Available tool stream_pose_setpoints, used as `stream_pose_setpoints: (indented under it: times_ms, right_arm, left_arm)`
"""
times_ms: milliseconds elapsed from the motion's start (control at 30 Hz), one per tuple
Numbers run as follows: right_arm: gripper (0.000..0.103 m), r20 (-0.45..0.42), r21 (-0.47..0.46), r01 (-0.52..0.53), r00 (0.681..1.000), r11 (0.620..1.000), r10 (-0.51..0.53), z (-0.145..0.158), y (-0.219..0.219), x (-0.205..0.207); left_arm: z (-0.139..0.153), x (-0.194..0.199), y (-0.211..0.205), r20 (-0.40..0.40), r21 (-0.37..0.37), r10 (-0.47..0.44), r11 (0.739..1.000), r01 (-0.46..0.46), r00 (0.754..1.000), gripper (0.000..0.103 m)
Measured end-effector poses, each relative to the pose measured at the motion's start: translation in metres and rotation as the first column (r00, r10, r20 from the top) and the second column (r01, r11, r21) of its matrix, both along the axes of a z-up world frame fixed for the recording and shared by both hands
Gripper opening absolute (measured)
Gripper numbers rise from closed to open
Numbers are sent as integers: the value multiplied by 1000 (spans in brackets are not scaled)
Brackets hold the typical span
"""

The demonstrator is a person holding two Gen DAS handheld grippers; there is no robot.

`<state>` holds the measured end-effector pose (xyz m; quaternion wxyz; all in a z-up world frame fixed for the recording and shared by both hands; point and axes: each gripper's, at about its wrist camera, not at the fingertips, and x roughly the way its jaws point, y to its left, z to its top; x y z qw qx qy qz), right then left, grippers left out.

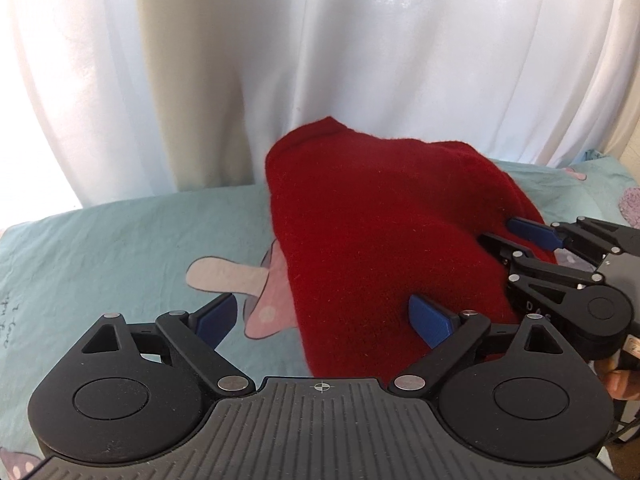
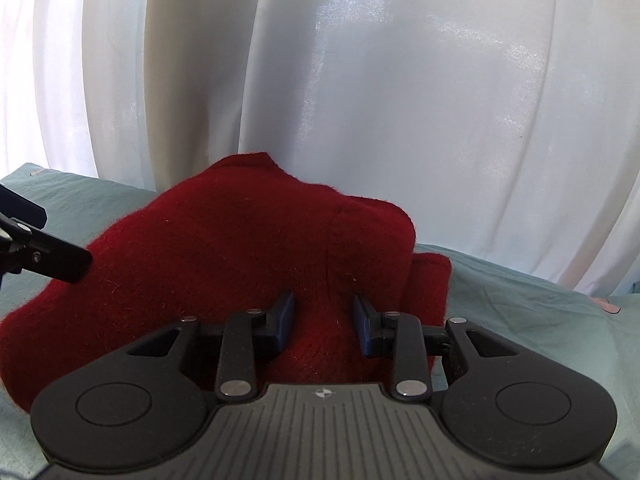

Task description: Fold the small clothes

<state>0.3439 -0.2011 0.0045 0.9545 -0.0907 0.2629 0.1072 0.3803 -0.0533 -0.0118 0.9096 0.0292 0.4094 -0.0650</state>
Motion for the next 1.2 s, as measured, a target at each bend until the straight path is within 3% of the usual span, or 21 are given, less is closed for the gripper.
stream_pose_setpoints:
  times_ms: [133, 233, 333, 467, 533, 600, 733, 867, 1100, 1200]
  right_arm:
    - [30, 13, 64, -20, 1000, 998, 19, 20, 4, -9]
    - [31, 42, 117, -90, 995, 989, 85, 38, 6, -29]
    - [33, 55, 101, -156, 987, 983, 151, 46, 18, -39]
    - [33, 13, 55, -176, 984, 983, 176, 36, 31, -39]
    - [33, -20, 28, -154, 988, 988, 155, 30, 33, -36]
    - [34, -67, -2, -122, 990, 992, 122, 15, 32, -28]
    - [34, 10, -65, -139, 990, 988, 140, -8, 30, -28]
    - [37, -10, -31, -151, 989, 988, 150, -1, 26, -28]
    - [48, -29, 84, -112, 993, 990, 115, 24, 10, -28]
    - [62, -15, 86, -87, 996, 993, 88, 29, 7, -25]
  left_arm:
    - [11, -6, 14, 28, -29, 30, 999, -29, 999, 96]
    - [16, -6, 23, 54, -35, 74, 997, -72, 996, 96]
    - [14, -2, 28, 35, -55, 103, 993, -101, 994, 96]
    - [3, -6, 14, -16, -63, 24, 998, -25, 1000, 96]
    - [-4, -6, 6, -28, -44, -3, 999, 2, 1000, 97]
    - [-15, -1, 1, -67, -72, -21, 997, 16, 998, 99]
    - [-31, 2, -11, -77, -62, -34, 998, 29, 996, 103]
    - [-24, 0, 0, -91, -99, -18, 995, 9, 996, 103]
    - [-8, -6, 5, -60, -91, -12, 996, 7, 998, 103]
    - [0, -8, 6, -37, -88, -8, 996, 5, 999, 103]
